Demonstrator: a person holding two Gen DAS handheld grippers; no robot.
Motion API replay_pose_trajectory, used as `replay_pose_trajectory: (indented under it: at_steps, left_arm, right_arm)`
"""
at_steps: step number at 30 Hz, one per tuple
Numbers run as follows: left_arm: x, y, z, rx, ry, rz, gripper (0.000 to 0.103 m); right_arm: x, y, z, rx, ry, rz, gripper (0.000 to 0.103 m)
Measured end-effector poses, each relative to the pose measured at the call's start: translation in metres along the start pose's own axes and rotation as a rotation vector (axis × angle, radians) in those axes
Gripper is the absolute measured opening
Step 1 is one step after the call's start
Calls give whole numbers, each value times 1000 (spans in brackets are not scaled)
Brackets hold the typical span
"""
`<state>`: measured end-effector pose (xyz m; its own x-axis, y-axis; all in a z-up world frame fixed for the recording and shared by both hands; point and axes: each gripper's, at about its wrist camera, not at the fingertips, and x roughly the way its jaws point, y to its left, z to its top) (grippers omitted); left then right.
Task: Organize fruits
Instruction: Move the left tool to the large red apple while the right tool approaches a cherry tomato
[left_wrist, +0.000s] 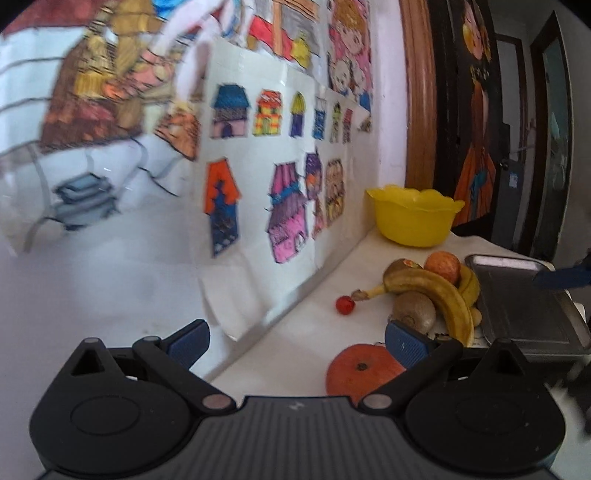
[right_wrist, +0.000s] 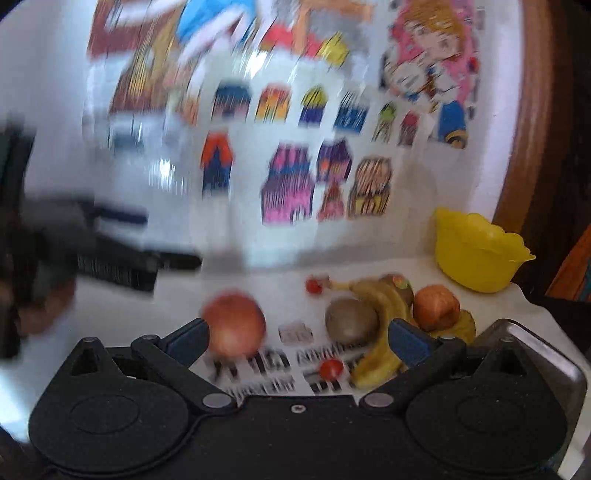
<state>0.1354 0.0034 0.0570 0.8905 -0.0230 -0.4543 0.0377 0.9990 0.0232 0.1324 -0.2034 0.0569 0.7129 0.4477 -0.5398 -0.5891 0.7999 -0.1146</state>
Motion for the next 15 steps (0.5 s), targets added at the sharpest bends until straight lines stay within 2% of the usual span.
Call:
replay_pose_trajectory:
  at_steps: [5,13,15]
  left_arm:
    - [17,-9,-6,-6,54,-25,103]
    - [37,-20,-16,-3,113,-40,103]
    - [40,-21,-17,2,123,-39,103]
  right_arm:
    - [27,8,-21,-113,51,-9,102]
    - [62,0,-35,-75,109,31,101]
    - [69,-5,-36,-51,123,42,98]
